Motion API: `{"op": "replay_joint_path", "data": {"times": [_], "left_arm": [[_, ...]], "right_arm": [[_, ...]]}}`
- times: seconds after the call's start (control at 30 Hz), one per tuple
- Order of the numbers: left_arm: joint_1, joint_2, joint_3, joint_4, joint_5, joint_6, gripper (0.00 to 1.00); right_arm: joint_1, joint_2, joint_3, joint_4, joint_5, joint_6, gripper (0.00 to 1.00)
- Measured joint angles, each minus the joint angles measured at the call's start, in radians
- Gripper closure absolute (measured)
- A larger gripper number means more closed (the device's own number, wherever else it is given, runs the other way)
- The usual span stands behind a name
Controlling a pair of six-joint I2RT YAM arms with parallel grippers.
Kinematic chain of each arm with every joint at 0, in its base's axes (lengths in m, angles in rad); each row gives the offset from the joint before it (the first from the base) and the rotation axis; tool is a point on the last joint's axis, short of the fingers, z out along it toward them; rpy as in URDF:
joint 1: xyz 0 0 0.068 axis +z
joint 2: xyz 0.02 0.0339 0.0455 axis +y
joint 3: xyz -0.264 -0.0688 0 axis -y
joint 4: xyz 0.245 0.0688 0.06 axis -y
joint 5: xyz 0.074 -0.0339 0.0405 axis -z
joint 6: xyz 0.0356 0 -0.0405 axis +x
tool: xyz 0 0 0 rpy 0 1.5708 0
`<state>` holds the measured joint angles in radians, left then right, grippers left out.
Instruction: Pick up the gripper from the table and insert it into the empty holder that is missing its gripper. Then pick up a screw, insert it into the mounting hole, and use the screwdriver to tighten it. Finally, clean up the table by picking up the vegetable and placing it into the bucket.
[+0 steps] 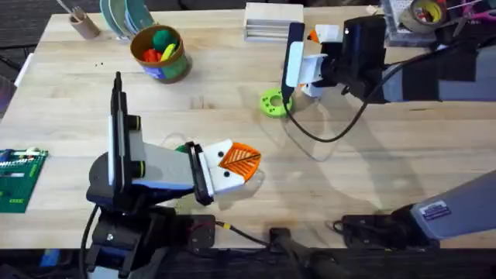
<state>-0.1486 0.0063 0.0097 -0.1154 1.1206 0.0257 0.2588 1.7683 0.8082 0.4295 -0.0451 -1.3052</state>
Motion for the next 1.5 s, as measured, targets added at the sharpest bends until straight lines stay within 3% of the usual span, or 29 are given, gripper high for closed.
{"op": "replay_joint_path", "data": {"times": [0.3,0.53,0.67,0.8,0.83,0.9,0.93,1.1,1.13,1.17,1.33,1.37,1.5], "left_arm": [[0.000,0.000,0.000,0.000,0.000,0.000,0.996],[0.000,0.000,0.000,0.000,0.000,0.000,0.983],[0.000,0.000,0.000,0.000,-0.001,0.000,0.702],[0.000,0.000,0.000,0.000,-0.001,-0.003,0.149],[0.000,0.000,0.000,0.000,-0.001,-0.003,0.081],[0.000,0.000,0.000,0.000,-0.001,-0.003,0.041],[0.000,0.000,0.000,0.000,-0.001,-0.006,0.106],[0.000,0.000,0.000,0.000,-0.002,-0.006,0.893],[0.000,0.000,0.000,0.000,-0.003,-0.004,0.975],[0.000,0.000,0.000,0.001,-0.004,0.000,0.949],[0.000,0.000,0.000,0.001,-0.005,-0.001,0.158],[0.000,0.000,0.000,0.001,-0.006,-0.005,0.048],[0.000,0.000,0.000,0.001,-0.007,-0.004,0.009]], "right_arm": [[0.000,-0.001,0.002,-0.003,0.000,0.017,0.011],[0.006,-0.033,-0.010,-0.043,0.000,0.195,0.009],[0.034,-0.159,-0.018,-0.049,0.000,0.416,0.009],[0.054,-0.276,-0.018,-0.049,0.000,0.594,0.009],[0.059,-0.303,-0.018,-0.051,0.000,0.639,0.009],[0.067,-0.349,-0.018,-0.062,-0.001,0.728,0.009],[0.070,-0.370,-0.018,-0.075,-0.001,0.769,0.008],[0.074,-0.463,-0.018,-0.168,-0.001,0.946,0.008],[0.074,-0.478,-0.018,-0.185,-0.001,0.967,0.008],[0.074,-0.496,-0.018,-0.205,-0.001,0.991,0.008],[0.074,-0.570,-0.018,-0.293,-0.001,1.075,0.007],[0.074,-0.578,-0.018,-0.306,-0.001,1.090,0.008],[0.074,-0.585,-0.018,-0.335,-0.001,1.154,0.009]]}}
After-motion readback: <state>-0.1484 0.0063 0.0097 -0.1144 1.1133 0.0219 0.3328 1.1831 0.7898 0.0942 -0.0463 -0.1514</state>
